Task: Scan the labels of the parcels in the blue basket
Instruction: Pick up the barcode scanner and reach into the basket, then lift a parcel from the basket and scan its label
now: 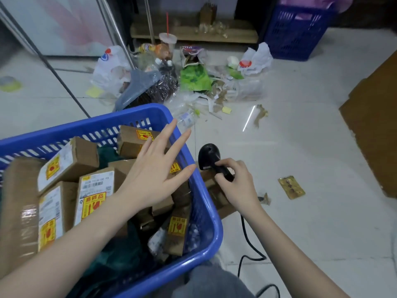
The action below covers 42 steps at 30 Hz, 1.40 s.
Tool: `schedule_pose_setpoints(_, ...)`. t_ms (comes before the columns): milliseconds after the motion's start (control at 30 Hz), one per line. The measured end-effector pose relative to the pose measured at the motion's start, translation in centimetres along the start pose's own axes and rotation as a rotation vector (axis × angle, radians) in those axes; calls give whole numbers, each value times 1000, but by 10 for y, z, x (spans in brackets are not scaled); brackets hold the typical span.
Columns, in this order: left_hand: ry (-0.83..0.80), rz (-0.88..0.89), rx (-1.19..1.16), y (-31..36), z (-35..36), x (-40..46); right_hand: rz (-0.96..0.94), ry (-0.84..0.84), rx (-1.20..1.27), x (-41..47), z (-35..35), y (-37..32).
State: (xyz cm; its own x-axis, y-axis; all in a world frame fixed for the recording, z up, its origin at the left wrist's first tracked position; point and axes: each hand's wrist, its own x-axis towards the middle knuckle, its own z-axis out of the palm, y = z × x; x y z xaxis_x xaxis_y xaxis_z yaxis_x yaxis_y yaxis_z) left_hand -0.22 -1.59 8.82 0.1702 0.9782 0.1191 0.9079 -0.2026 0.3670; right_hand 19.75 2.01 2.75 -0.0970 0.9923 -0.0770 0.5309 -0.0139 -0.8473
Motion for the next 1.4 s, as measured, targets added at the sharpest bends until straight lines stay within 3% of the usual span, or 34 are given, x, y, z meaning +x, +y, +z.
schedule_pose_setpoints(133, 71, -12, -14, 10, -38, -9, -154, 45, 152, -14, -24, -62)
schedule_pose_setpoints(267, 119, -71, -71, 20, -77, -26, -267, -43, 372, -36, -39, -121)
schedule_pose_setpoints(467, 248, -246, -623, 21, -137, -67, -290, -361, 604, -73, -44, -187)
schedule_pose_setpoints(667, 369, -240, -852, 0, -177, -114, -325, -602, 536, -97, -18, -218)
schedule_pose_setpoints(833, 440, -281, -839, -19, -183, -147, -398, -680, 328, -106, 10, -234)
schedule_pose_setpoints(1033, 485, -396, -700, -35, -171, -169, -429, -656, 46, -107, 49, -244)
schedule_pose_setpoints(1233, 412, -411, -696, -47, -148, -161, -263, -556, 91, -95, 88, -234)
schedule_pose_setpoints(1400, 225, -545, -708, -86, -118, -160, 101, -467, 301, -72, 114, -204)
